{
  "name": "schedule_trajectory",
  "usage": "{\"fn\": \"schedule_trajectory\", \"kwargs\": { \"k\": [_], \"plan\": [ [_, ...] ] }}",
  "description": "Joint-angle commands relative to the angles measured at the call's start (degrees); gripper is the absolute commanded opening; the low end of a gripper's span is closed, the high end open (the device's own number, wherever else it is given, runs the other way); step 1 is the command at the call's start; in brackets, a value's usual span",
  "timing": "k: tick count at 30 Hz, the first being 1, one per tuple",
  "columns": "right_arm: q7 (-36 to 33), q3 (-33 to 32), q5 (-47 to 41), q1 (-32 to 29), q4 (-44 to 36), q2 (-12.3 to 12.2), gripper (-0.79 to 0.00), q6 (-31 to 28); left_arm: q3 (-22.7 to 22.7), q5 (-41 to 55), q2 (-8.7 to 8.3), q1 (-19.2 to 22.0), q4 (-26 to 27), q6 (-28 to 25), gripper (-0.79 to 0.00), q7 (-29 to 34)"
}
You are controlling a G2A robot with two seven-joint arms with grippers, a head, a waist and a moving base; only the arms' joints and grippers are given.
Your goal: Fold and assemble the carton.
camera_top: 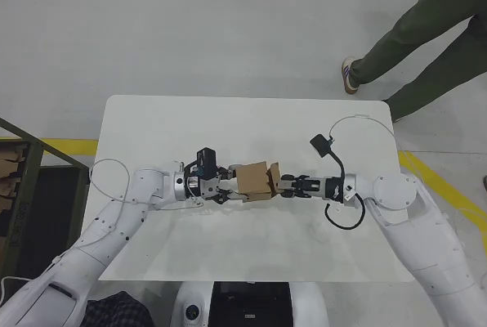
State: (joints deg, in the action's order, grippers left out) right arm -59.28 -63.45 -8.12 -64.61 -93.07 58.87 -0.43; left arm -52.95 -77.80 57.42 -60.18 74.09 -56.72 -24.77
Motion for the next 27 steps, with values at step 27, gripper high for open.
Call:
{"fn": "schedule_trajectory", "kwargs": {
  "k": [27],
  "plan": [
    [0.24,2.34,-2.94,2.14,1.37,0.79,-0.683,-2.38,-0.28,-0.20,0.59,-0.32,-0.23,-0.34,-0.425,0.45]
  ]
}}
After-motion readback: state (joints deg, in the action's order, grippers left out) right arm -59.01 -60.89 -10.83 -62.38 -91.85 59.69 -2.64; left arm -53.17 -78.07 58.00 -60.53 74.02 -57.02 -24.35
